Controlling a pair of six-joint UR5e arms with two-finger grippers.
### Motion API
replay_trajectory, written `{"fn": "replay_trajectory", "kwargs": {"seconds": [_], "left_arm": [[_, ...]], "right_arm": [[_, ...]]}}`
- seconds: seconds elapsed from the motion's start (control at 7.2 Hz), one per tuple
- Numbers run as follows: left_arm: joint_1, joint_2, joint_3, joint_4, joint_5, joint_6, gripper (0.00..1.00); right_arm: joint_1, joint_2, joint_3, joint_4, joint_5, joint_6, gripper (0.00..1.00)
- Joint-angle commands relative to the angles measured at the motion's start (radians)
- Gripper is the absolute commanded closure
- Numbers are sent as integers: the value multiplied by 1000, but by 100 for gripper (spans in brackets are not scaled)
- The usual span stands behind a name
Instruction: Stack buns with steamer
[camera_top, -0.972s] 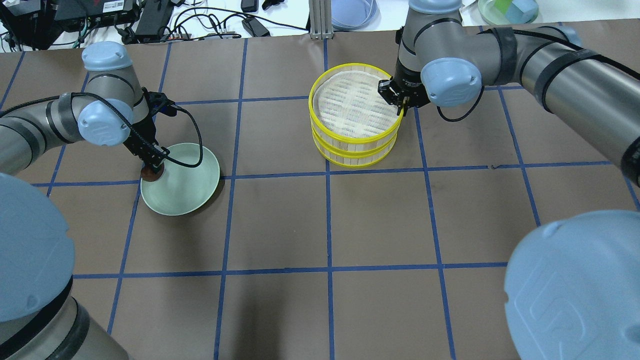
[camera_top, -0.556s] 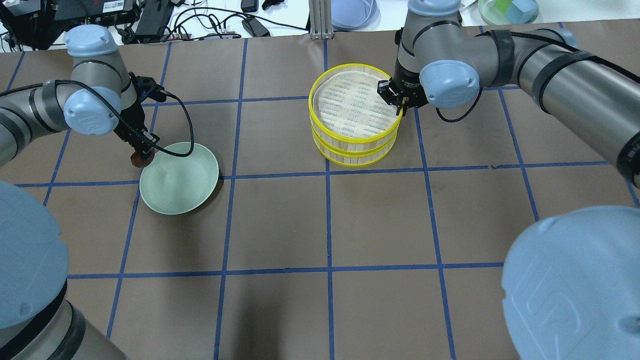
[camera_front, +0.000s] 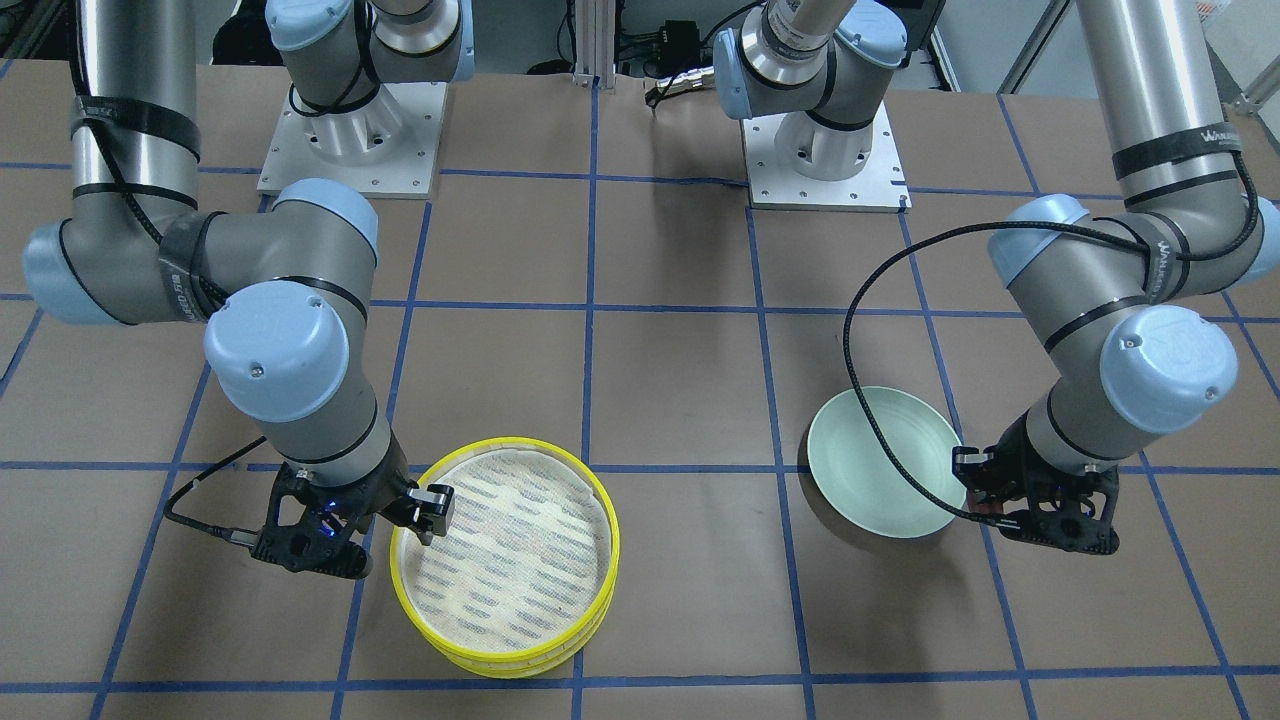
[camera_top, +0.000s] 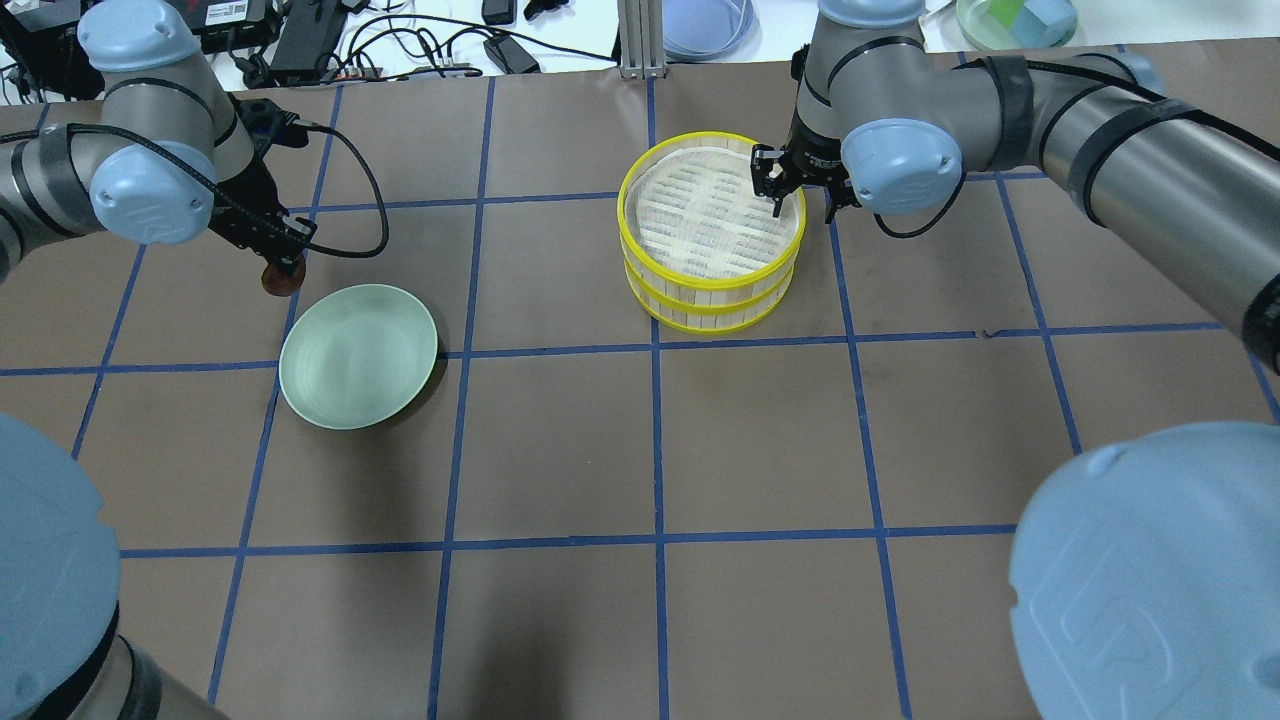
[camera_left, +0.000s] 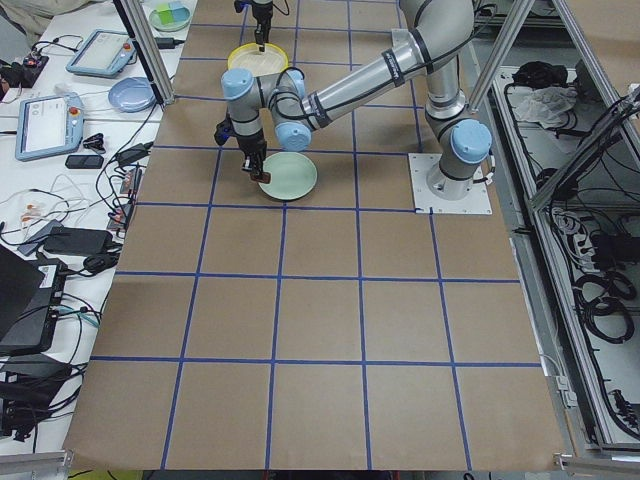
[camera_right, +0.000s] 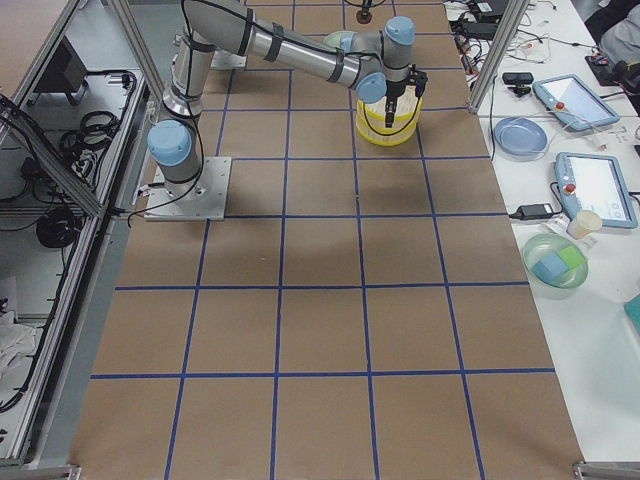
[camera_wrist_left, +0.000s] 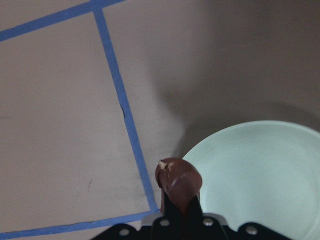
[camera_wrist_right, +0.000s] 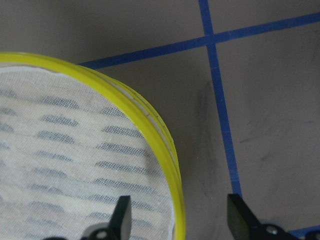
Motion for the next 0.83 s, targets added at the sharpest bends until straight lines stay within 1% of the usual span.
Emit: {"fn": "replay_trajectory", "kwargs": {"seconds": [0.0, 0.14, 0.28, 0.42, 0.56, 0.69], "left_arm": [[-69, 49, 46, -1, -189, -408, 100], [-118, 49, 63, 7, -217, -538, 100], [-187, 60, 79, 32, -248, -686, 100], [-236, 54, 79, 100, -306, -815, 100], [-255, 37, 74, 185, -428, -986, 100], [-269, 26, 64, 258, -522, -1086, 100]], "right_arm": [[-5, -152, -1, 70, -18, -12, 0], [-4, -253, -1, 193, -9, -13, 0], [-5, -326, -1, 277, -5, -15, 0], [-2, -392, 0, 344, -3, -19, 0], [2, -439, 0, 398, -2, -21, 0], [4, -458, 0, 406, -2, -21, 0]]}}
